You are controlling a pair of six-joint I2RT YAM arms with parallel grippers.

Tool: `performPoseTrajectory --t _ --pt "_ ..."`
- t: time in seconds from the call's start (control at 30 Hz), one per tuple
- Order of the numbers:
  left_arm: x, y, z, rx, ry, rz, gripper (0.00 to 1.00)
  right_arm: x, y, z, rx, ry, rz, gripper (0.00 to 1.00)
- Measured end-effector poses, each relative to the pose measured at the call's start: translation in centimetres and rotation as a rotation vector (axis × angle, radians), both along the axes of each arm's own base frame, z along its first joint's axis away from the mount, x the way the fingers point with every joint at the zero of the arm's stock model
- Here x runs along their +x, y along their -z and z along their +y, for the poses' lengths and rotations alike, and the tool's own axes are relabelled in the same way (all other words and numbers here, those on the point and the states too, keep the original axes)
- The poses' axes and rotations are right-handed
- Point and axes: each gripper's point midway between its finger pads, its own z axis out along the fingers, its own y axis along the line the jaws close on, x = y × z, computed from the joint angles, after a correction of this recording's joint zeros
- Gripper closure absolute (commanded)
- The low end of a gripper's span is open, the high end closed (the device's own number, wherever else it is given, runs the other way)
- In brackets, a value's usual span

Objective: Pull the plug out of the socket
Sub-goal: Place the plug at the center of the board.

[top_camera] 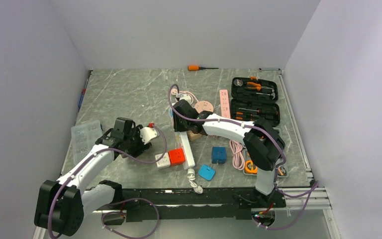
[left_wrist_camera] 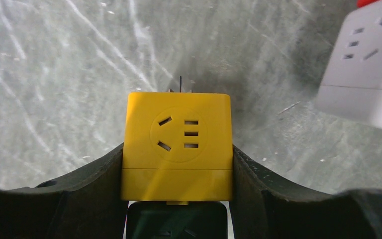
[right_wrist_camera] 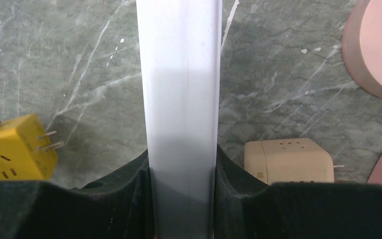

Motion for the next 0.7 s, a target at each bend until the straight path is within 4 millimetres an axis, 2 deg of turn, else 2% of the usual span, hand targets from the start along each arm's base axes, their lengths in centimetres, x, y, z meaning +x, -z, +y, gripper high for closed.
performPoseTrajectory --t 0.1,0.13,0.17,0.2,0.3,0.33,0.4,0.7 --pt "-1.2 1.4 -0.6 -0.052 -0.004 0.042 1.00 0.0 -0.1 0.0 0.001 0.000 0.000 1.00" --pt "-1.3 1.4 -0.8 -0.070 0.001 0.043 0.97 0.0 -0.1 0.0 0.002 -0.001 -0.001 1.00" --pt "-1.4 1.4 -1.1 -0.091 0.001 0.043 0.89 0.0 -0.1 0.0 0.002 -0.001 0.000 1.00" --pt "-1.6 1.4 -1.3 -0.105 0.002 0.045 0.75 0.0 -0.1 0.1 0.003 -0.003 0.001 1.00" --pt "-1.9 1.6 -1.7 -0.128 0.010 0.046 0.18 -0.1 -0.1 0.1 0.005 -0.005 0.003 1.00" --pt "-1.9 1.6 -1.7 -0.132 0.011 0.043 0.05 -0.1 -0.1 0.1 0.005 -0.006 0.004 1.00" --pt "-1.9 1.6 -1.7 -0.135 0.007 0.039 0.01 -0.1 -0.1 0.1 0.006 -0.006 0.004 1.00" --pt "-1.7 1.1 -1.4 -0.136 -0.002 0.019 0.01 -0.1 -0.1 0.1 0.006 -0.005 0.005 1.00"
